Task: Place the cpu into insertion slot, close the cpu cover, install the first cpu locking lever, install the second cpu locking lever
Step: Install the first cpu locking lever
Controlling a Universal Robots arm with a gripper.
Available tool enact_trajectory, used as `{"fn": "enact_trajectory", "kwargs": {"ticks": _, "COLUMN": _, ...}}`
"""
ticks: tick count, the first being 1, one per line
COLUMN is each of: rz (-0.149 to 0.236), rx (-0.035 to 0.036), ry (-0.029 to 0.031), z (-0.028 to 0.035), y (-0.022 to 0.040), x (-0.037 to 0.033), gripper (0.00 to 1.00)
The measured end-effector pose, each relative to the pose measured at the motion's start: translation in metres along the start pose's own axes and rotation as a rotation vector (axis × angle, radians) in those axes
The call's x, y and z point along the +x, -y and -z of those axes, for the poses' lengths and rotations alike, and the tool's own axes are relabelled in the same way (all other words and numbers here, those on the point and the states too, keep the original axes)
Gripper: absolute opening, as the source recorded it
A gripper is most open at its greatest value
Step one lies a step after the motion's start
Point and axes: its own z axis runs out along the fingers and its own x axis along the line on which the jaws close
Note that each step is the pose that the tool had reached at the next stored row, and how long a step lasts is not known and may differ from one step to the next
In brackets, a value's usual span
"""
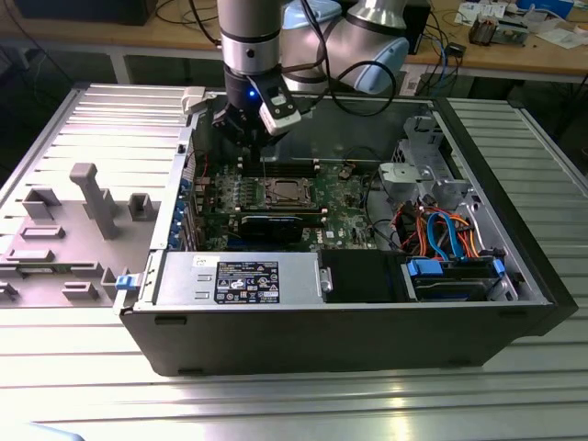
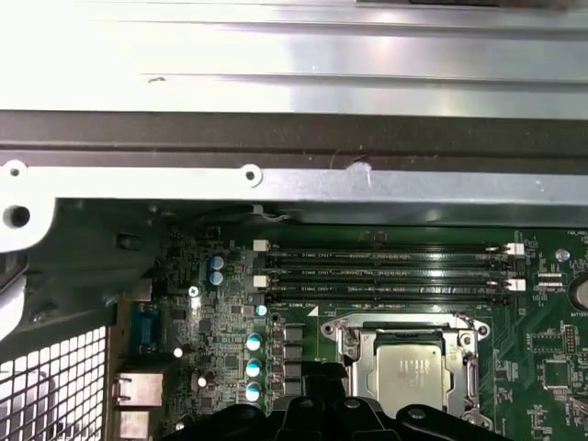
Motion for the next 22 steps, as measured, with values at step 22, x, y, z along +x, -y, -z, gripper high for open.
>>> {"fn": "enact_trajectory", "kwargs": {"ticks": 22, "rz": 0.002, "rx": 0.0049, "ry": -0.0002, "z": -0.0028, "y": -0.0118, "x": -0.0136, "gripper": 0.11}}
